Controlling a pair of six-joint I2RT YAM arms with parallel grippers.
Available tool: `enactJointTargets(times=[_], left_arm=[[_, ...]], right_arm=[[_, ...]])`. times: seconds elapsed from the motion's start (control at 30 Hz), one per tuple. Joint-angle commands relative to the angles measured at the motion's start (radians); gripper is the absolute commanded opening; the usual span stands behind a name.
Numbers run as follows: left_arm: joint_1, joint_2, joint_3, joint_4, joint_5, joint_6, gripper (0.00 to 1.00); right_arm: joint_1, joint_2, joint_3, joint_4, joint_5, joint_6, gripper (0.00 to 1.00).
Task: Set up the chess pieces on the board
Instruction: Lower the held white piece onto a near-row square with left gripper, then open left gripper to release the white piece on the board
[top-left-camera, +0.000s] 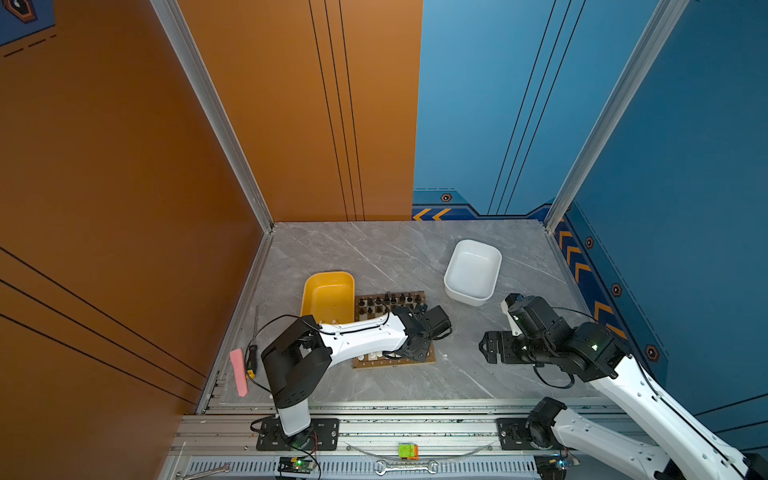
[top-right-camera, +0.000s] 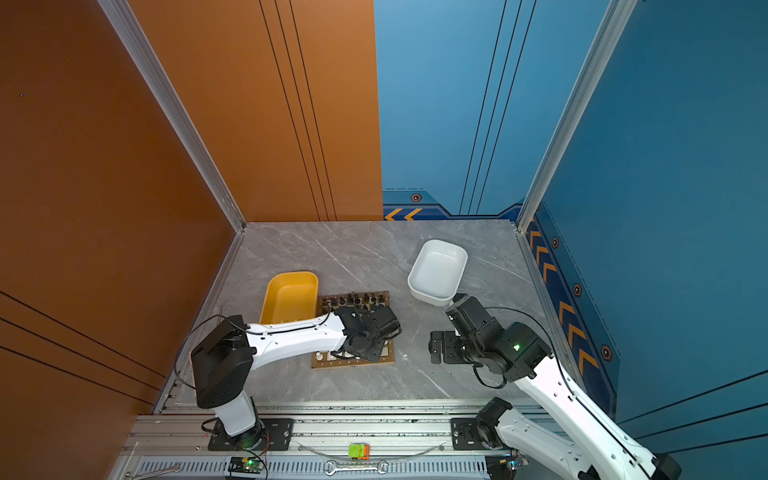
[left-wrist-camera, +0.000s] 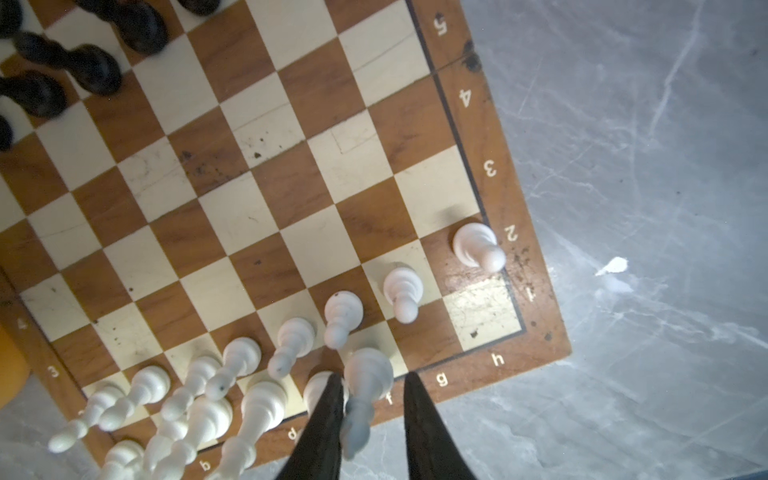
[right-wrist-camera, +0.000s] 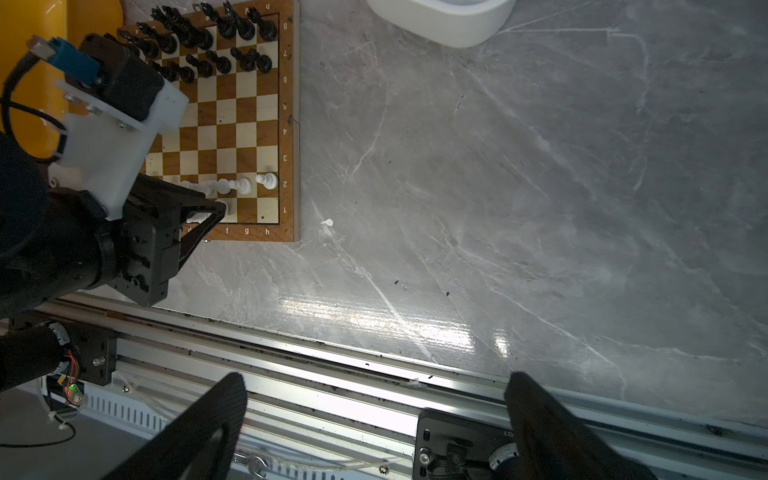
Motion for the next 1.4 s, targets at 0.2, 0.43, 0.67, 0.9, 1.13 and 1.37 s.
enactJointTargets(times=[0.2, 0.43, 0.67, 0.9, 1.13, 1.37], left_arm=[[0.009, 0.013, 0.000, -0.005, 0.035, -0.001, 0.27], [0.011, 0.032, 0.013, -0.007, 0.039, 0.001, 0.33], [0.013, 0.054, 0.030, -0.009, 0.044, 0.013, 0.37], [0.020, 0.052, 0.049, -0.014, 0.038, 0.021, 0.38], [0.023, 0.045, 0.077, -0.042, 0.025, 0.027, 0.39], [0.031, 0.025, 0.101, -0.067, 0.007, 0.028, 0.40]], right_arm=[[0.001, 0.016, 0.000, -0.029, 0.010, -0.012, 1.00], [-0.004, 0.008, -0.005, -0.031, 0.005, -0.017, 1.00], [-0.015, -0.009, -0.011, -0.035, 0.005, -0.015, 1.00], [-0.026, -0.007, -0.005, -0.038, 0.000, -0.024, 1.00], [-0.035, 0.006, 0.007, -0.037, -0.005, -0.044, 1.00], [-0.047, 0.023, 0.027, -0.035, -0.011, -0.068, 1.00]])
